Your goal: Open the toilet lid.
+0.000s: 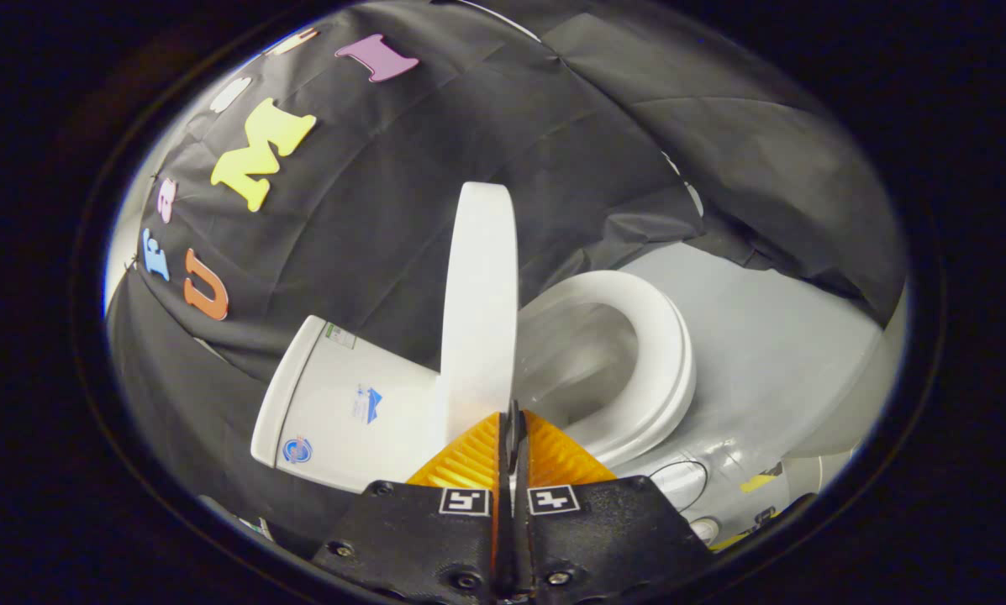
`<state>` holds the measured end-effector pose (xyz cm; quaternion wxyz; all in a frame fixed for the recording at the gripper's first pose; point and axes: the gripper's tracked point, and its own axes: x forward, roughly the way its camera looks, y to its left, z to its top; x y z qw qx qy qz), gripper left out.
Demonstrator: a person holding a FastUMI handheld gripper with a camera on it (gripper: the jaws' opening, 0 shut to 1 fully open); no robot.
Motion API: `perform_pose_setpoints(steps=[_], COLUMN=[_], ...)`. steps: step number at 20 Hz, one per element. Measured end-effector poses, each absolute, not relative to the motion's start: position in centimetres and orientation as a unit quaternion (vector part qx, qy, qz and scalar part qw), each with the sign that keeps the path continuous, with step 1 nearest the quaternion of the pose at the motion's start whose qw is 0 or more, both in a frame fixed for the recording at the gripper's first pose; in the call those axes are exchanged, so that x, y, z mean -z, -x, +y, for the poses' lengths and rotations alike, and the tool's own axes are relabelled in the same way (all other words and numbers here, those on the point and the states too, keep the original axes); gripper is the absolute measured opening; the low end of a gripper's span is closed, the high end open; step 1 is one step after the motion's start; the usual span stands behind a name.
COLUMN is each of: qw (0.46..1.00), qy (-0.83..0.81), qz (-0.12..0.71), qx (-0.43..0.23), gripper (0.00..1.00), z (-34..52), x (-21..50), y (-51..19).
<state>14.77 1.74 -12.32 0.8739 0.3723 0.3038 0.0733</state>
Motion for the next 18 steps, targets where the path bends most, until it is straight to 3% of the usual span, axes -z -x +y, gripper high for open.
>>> perform_pose_setpoints(steps=[18], qw=[0.903], qy=[-0.307], qz=[0.291], qx=[-0.081], gripper=[0.04], z=[6.1], x=[7.1], y=[-14.2])
